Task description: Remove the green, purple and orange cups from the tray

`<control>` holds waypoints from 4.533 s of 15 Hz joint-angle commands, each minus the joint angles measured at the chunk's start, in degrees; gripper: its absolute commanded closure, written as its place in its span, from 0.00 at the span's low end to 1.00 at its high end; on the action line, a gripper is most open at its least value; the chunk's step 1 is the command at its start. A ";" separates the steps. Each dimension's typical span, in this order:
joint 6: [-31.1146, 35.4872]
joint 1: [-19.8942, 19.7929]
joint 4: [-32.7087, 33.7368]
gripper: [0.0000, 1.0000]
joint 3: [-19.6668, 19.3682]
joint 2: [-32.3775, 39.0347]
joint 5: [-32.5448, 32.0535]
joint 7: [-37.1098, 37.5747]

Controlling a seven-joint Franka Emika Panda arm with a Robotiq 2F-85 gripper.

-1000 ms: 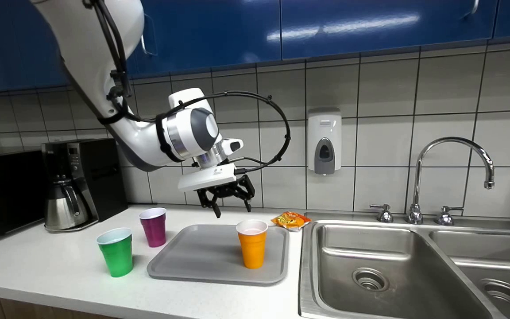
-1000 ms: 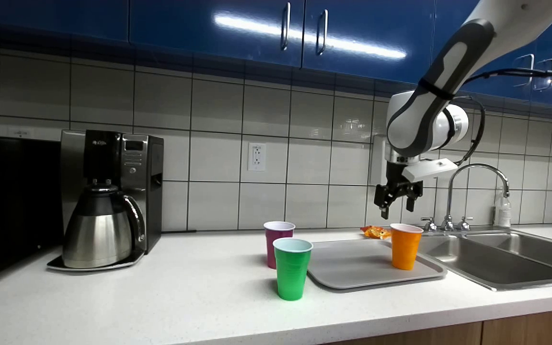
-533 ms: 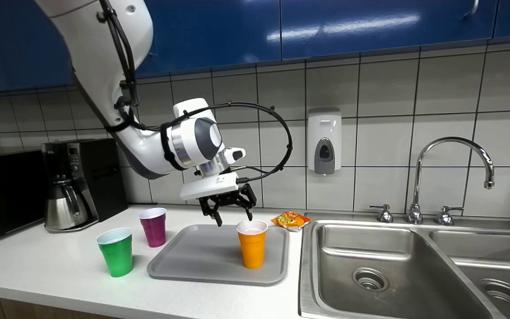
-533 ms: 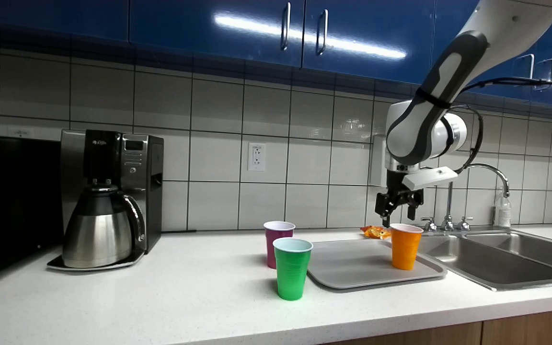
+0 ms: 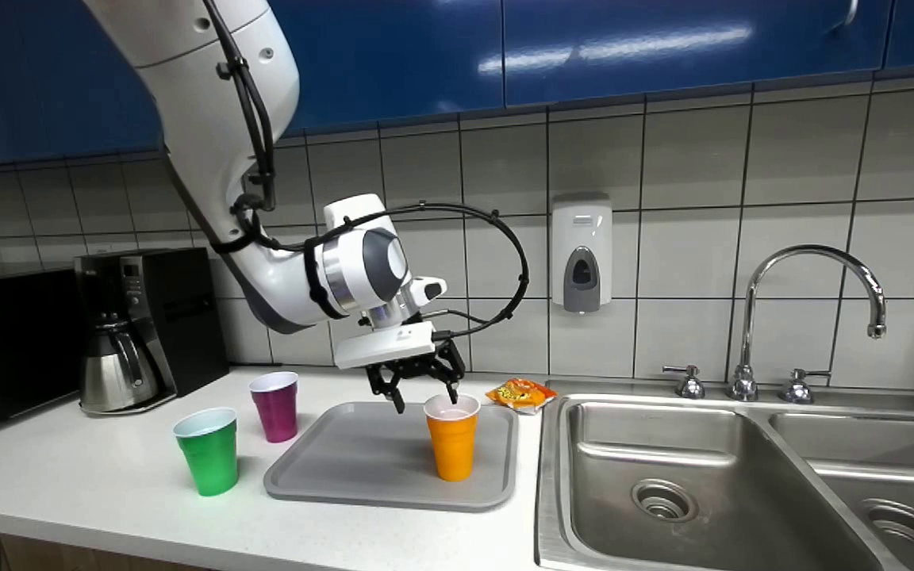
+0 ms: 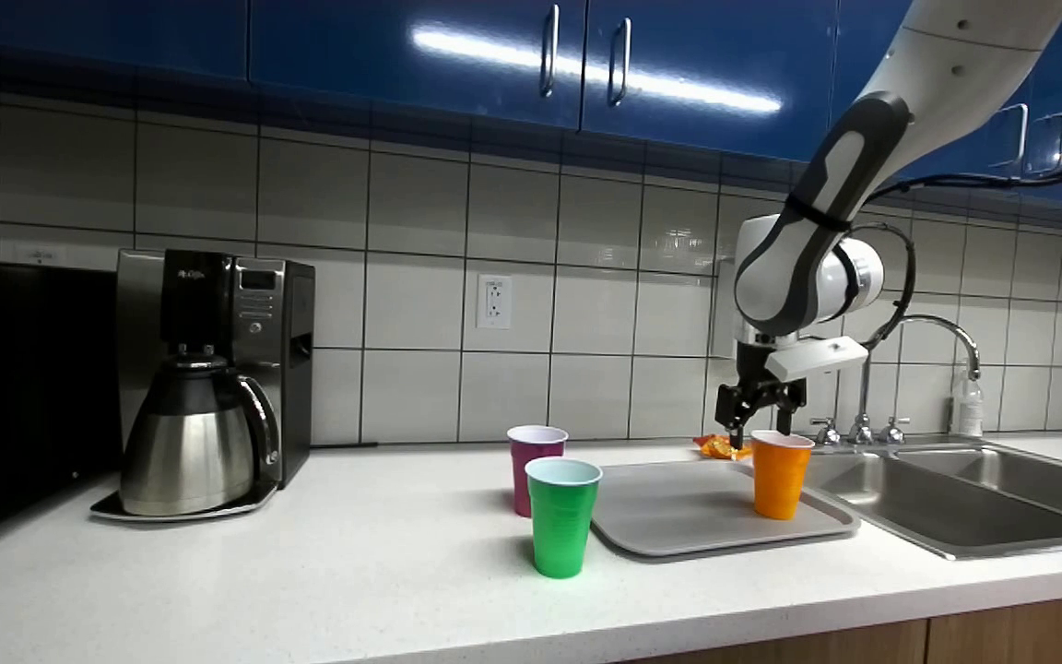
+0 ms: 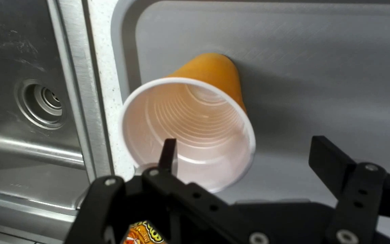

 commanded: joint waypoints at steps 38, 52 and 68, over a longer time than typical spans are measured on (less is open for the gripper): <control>-2.38 0.47 -6.65 0.99 1.16 -15.34 3.21 1.06; -6.80 -0.83 -14.15 0.99 2.04 -23.37 3.78 0.39; -7.95 -1.76 -17.76 0.99 1.68 -23.52 3.71 -0.12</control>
